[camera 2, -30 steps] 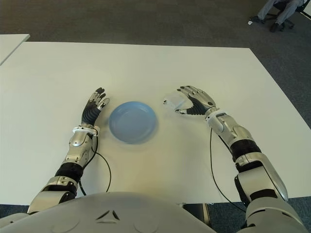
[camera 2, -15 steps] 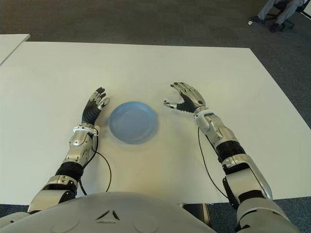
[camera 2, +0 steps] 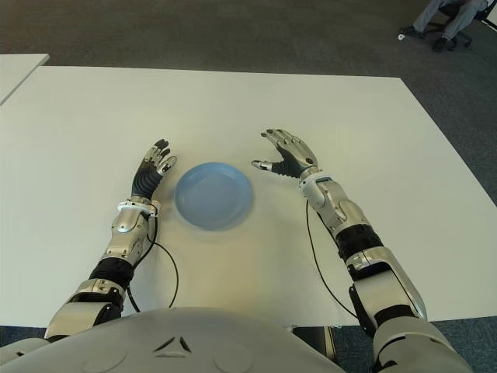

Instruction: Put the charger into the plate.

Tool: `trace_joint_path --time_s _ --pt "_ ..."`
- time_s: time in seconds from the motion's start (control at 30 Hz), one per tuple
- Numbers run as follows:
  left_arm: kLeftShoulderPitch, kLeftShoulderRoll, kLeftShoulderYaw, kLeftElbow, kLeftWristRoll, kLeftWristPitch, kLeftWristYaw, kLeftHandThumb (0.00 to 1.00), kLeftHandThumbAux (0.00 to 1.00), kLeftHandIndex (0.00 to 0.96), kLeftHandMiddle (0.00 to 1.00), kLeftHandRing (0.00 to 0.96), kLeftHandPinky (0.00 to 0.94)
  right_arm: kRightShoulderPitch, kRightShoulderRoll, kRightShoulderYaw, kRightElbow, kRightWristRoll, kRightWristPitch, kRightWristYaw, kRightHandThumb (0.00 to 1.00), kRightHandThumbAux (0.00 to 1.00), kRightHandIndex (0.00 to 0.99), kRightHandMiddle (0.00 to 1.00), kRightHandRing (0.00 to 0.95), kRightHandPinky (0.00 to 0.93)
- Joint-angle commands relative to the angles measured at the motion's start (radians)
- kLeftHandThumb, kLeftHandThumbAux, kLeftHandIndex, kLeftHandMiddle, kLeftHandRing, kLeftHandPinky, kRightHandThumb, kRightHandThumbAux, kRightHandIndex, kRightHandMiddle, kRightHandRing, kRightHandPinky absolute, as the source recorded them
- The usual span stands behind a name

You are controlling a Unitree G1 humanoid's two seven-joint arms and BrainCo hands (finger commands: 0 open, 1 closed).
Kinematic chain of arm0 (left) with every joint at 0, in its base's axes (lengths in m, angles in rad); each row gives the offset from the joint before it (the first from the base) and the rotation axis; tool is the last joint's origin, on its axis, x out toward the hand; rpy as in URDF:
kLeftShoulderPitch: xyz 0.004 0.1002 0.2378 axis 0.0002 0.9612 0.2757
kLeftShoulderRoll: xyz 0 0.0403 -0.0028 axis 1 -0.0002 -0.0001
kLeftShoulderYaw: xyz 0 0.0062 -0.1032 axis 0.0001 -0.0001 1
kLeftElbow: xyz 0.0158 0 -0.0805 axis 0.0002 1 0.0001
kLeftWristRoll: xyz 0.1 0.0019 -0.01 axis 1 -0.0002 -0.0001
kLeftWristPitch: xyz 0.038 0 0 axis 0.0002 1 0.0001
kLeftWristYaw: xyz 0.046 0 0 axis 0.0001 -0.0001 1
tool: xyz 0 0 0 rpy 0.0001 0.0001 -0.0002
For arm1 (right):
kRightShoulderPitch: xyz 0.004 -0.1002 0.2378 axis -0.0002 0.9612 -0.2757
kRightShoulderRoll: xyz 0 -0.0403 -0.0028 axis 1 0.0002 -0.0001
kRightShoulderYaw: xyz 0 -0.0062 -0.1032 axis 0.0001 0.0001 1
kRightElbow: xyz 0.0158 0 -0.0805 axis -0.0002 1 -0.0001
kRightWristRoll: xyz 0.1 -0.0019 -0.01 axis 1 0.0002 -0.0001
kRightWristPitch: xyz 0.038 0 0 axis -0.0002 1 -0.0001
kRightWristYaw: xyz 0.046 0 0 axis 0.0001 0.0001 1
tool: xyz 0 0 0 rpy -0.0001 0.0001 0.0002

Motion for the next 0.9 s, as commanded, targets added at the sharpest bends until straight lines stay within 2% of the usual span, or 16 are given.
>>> trace_joint_path --time_s 0.03,0.33,0.6,0.8,0.9 --pt "0.020 -0.005 0.003 0.032 0.008 0.022 0.014 0.000 0.559 0.000 0.001 0.000 0.014 -0.011 0.021 0.022 0.031 -0.021 0.016 0.016 0.256 0.200 0.000 0.000 0.000 0.000" --pt "0.021 -0.007 0.006 0.031 0.007 0.018 0.012 0.000 0.557 0.000 0.000 0.000 0.015 -0.015 0.037 0.034 0.056 -0.024 0.031 0.023 0.254 0.204 0.000 0.000 0.000 0.000" --pt "0.019 -0.008 0.012 0.032 0.003 0.013 0.005 0.000 0.566 0.000 0.007 0.005 0.023 -0.023 0.068 0.046 0.103 -0.029 0.074 0.030 0.245 0.203 0.000 0.000 0.000 0.000" --pt "0.020 -0.006 0.014 0.032 0.004 0.008 0.001 0.000 0.567 0.000 0.005 0.001 0.013 -0.055 0.102 0.058 0.225 -0.033 0.080 -0.016 0.240 0.210 0.000 0.000 0.000 0.000" --pt "0.021 -0.003 0.014 0.030 0.004 0.009 -0.001 0.000 0.566 0.000 0.003 0.000 0.013 -0.082 0.121 0.064 0.330 -0.032 0.064 -0.067 0.244 0.209 0.000 0.000 0.000 0.000"
